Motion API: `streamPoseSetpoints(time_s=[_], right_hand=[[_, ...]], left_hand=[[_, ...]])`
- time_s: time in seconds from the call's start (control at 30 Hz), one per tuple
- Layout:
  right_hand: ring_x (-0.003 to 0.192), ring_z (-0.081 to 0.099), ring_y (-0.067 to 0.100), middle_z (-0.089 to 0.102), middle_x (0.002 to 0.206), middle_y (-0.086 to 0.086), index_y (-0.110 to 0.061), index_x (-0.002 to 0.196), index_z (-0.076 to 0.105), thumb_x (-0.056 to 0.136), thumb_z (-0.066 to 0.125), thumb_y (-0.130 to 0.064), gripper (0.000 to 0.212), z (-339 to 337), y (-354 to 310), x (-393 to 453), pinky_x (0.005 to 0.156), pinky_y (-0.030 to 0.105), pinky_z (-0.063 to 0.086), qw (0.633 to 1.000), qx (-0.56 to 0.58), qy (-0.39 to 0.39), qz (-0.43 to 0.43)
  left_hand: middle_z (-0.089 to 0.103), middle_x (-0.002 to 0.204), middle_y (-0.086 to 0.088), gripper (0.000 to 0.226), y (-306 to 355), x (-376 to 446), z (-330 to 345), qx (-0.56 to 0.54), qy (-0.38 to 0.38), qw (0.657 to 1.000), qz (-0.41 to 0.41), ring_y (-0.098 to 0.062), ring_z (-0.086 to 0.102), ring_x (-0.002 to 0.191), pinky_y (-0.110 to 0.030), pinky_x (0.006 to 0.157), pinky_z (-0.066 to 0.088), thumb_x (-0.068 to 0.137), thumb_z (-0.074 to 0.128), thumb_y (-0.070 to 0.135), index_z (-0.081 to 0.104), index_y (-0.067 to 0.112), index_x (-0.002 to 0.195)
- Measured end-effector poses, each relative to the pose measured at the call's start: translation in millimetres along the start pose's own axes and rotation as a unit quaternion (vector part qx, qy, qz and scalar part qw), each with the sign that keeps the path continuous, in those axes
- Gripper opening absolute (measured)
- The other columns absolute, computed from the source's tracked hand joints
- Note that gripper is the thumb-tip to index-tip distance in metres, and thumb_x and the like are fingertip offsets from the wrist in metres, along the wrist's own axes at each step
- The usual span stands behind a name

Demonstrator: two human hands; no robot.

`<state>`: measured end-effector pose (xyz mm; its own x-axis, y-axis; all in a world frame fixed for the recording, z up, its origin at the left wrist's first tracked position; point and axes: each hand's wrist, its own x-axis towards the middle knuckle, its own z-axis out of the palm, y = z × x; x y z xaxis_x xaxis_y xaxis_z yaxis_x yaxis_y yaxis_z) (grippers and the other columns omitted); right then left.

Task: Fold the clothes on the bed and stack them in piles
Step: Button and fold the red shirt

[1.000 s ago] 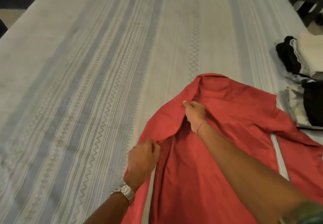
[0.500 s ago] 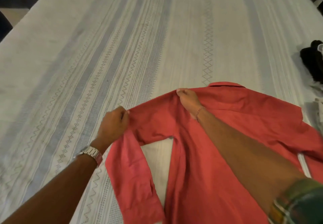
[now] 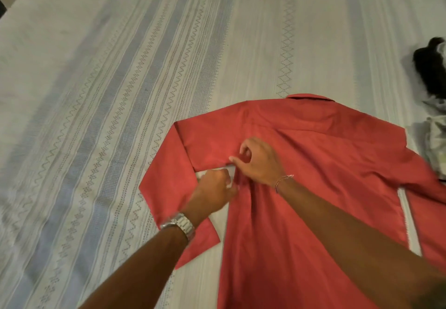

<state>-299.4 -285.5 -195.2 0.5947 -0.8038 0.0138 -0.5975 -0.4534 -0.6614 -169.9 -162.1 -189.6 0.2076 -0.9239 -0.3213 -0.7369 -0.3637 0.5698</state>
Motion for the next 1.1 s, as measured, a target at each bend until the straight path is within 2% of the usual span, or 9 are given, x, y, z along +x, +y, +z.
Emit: streamPoseSetpoints(time_s=[0.13,0.27,0.47,0.57,0.63,0.77,0.9,1.0,1.1], right_hand=[[0.083,0.062,0.024,0.062,0.090,-0.003,-0.023,0.085,0.056,0.082,0.074,-0.049,0.032,3.4,-1.3,-25.9,0.071,0.040,0.051,0.988,-0.123,-0.095,0.004],[0.093,0.065,0.036,0.067,0.098,0.009,-0.015,0.088,0.061,0.094,0.058,-0.037,0.023,11.5,-8.9,-24.4,0.070,0.041,0.048,0.984,-0.157,-0.079,0.023],[0.083,0.068,0.029,0.072,0.081,0.004,-0.018,0.073,0.063,0.090,0.065,-0.038,0.026,23.7,-22.6,-16.7,0.064,0.031,0.045,0.985,-0.056,-0.057,0.150],[0.078,0.069,0.016,0.072,0.076,-0.007,-0.023,0.081,0.066,0.091,0.068,-0.038,0.019,25.3,-22.8,-16.9,0.074,0.031,0.054,0.979,0.060,-0.050,0.187],[0.077,0.066,0.010,0.069,0.077,-0.012,-0.024,0.085,0.063,0.092,0.069,-0.031,0.011,22.9,-24.3,-21.9,0.075,0.027,0.050,0.982,0.090,-0.029,0.163],[0.074,0.062,0.018,0.065,0.074,-0.004,-0.020,0.074,0.064,0.086,0.072,-0.026,0.016,20.9,-23.8,-37.9,0.069,0.037,0.052,0.998,-0.021,-0.015,0.061],[0.090,0.068,0.030,0.072,0.095,0.005,-0.019,0.090,0.075,0.089,0.068,-0.042,0.024,26.9,-23.4,-41.1,0.068,0.034,0.049,0.977,-0.178,-0.071,0.094],[0.092,0.068,0.033,0.072,0.096,0.009,-0.015,0.091,0.075,0.089,0.068,-0.046,0.032,29.4,-23.6,-38.1,0.069,0.035,0.049,0.973,-0.172,-0.060,0.138],[0.081,0.068,0.032,0.068,0.074,0.009,-0.010,0.072,0.071,0.087,0.068,-0.034,0.029,31.4,-25.2,-35.1,0.060,0.031,0.040,0.974,-0.098,-0.087,0.185]], left_hand=[[0.071,0.095,-0.007,0.043,16.8,-17.4,30.9,0.019,0.037,0.993,-0.112,-0.027,0.067,0.093,-0.039,0.075,0.052,0.085,0.065,0.054,0.066,0.012,0.095],[0.067,0.107,-0.011,0.044,34.4,-25.5,34.0,0.053,0.037,0.987,-0.149,-0.033,0.064,0.102,-0.042,0.079,0.051,0.089,0.064,0.053,0.060,0.012,0.103],[0.055,0.115,-0.009,0.053,37.7,-39.7,34.2,0.045,0.071,0.984,-0.159,-0.035,0.060,0.105,-0.040,0.072,0.044,0.087,0.068,0.048,0.044,0.010,0.115],[0.057,0.113,-0.008,0.036,35.9,-45.8,38.2,0.083,0.072,0.985,-0.136,-0.034,0.062,0.101,-0.040,0.071,0.043,0.089,0.062,0.037,0.048,0.011,0.110],[0.061,0.108,-0.008,0.026,37.7,-47.2,42.3,0.104,0.070,0.985,-0.117,-0.033,0.063,0.096,-0.037,0.068,0.039,0.090,0.058,0.031,0.052,0.012,0.106],[0.066,0.106,-0.013,0.030,42.9,-49.2,48.0,0.108,0.034,0.982,-0.153,-0.036,0.066,0.097,-0.039,0.074,0.048,0.096,0.056,0.037,0.063,0.010,0.108],[0.065,0.111,-0.012,0.026,49.0,-47.2,51.0,0.157,0.043,0.973,-0.167,-0.033,0.067,0.102,-0.038,0.080,0.050,0.100,0.055,0.033,0.061,0.011,0.112],[0.066,0.115,-0.010,0.023,53.3,-42.2,50.6,0.153,0.047,0.967,-0.197,-0.030,0.066,0.107,-0.036,0.085,0.051,0.100,0.057,0.030,0.060,0.012,0.115],[0.065,0.117,-0.010,0.034,51.8,-42.4,48.2,0.079,0.041,0.966,-0.245,-0.032,0.064,0.111,-0.037,0.083,0.051,0.095,0.063,0.037,0.060,0.011,0.115]])
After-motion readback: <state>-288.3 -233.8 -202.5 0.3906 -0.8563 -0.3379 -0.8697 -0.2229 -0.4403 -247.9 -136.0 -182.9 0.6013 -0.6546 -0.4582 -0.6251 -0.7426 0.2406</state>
